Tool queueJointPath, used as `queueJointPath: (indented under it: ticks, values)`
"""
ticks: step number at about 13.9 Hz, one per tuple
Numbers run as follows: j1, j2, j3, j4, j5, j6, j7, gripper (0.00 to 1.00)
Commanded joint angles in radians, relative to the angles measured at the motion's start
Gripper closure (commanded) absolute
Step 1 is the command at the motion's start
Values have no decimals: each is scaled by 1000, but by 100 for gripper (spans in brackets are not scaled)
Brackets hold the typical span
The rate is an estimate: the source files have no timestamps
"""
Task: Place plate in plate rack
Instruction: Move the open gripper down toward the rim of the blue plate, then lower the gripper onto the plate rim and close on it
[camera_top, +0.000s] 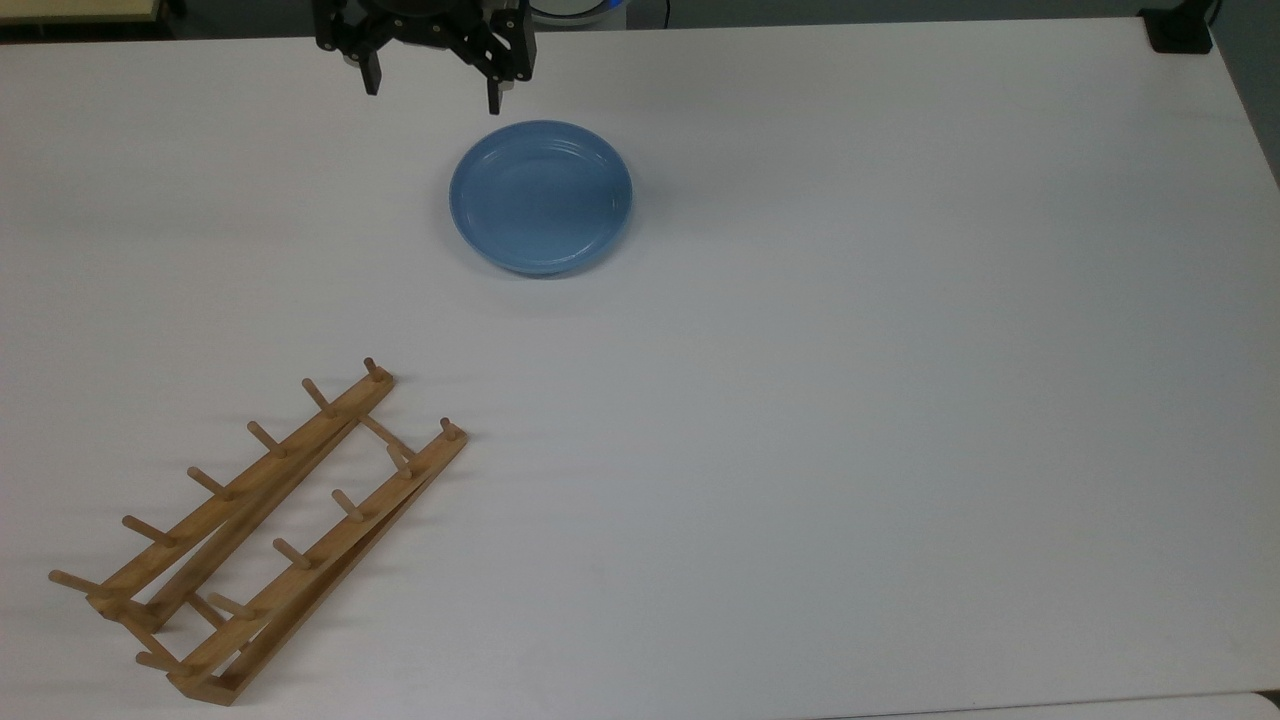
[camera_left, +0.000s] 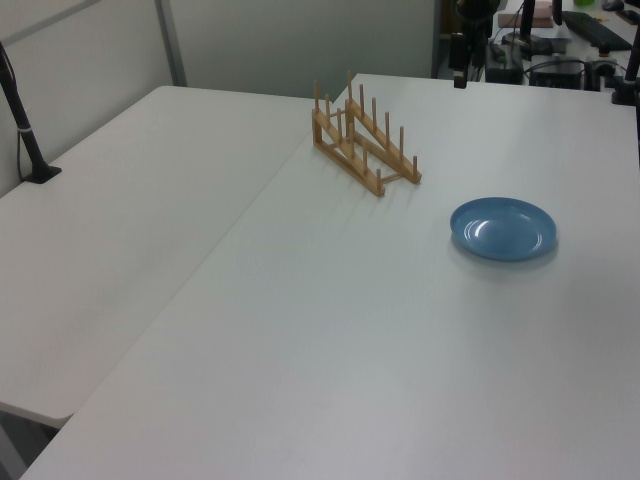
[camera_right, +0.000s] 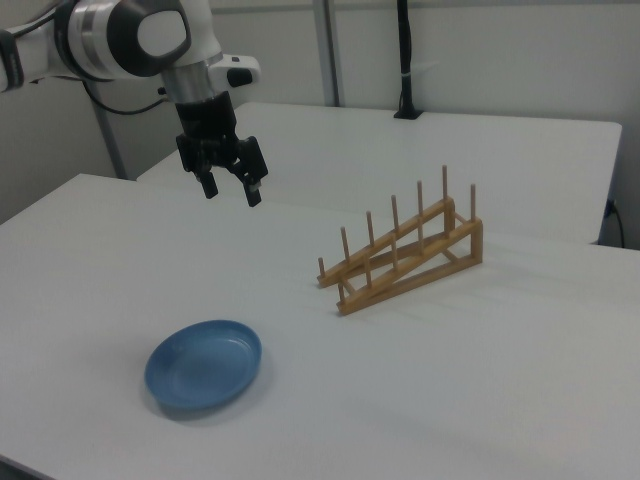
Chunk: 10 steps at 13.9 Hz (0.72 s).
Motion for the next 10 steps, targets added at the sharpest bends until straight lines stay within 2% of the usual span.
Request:
queueJointPath:
  ticks: [1, 3, 6, 7, 9, 10]
  values:
    - [-12, 42, -4, -19, -23, 23, -10, 0]
    - [-40, 85, -3, -32, -24, 35, -135, 0]
    - [-55, 125, -3, -103, -27, 43, -475, 0]
    - [-66, 125, -3, -132, -27, 69, -545, 0]
    - [-83, 125, -3, -213, -27, 118, -634, 6]
    - [-83, 135, -3, -233, -27, 118, -653, 15]
